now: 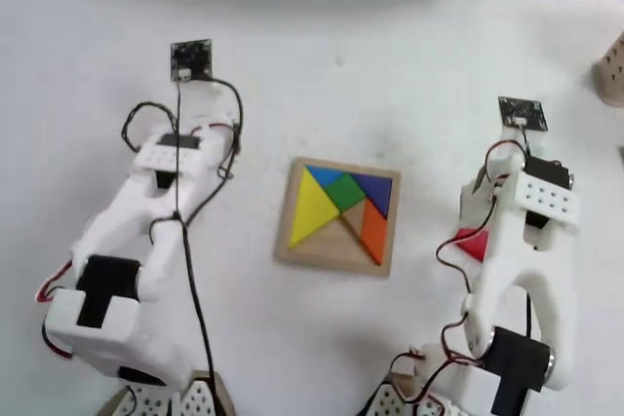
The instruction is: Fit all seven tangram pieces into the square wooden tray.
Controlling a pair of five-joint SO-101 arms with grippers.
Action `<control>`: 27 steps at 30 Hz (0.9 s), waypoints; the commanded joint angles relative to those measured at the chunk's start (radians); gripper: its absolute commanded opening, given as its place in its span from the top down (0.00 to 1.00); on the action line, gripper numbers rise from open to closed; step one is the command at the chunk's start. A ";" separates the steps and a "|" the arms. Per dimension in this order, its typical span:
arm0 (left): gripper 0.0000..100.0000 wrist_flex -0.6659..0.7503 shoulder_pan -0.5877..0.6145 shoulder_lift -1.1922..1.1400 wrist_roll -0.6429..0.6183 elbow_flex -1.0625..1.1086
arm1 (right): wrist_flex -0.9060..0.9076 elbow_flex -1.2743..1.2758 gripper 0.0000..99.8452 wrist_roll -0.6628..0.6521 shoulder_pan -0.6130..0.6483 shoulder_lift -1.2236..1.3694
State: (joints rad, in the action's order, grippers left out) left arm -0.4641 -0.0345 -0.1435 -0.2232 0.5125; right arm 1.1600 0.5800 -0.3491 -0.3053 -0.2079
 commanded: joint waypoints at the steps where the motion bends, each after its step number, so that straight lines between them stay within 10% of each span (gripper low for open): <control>1: 0.98 -0.005 0.008 0.007 0.006 -0.054 | -0.042 0.064 0.78 -0.064 0.071 -0.013; 11: 0.98 -0.008 0.008 0.007 0.006 -0.049 | -0.352 0.235 0.78 -0.069 0.007 -0.012; 27: 0.98 -0.009 0.015 0.007 0.006 -0.046 | -0.147 -0.048 0.72 -0.129 0.008 0.286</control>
State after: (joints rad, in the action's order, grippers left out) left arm -0.4641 -0.0330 -0.1435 -0.2232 0.5125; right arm 0.9513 0.6306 -0.4442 -0.2854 0.0054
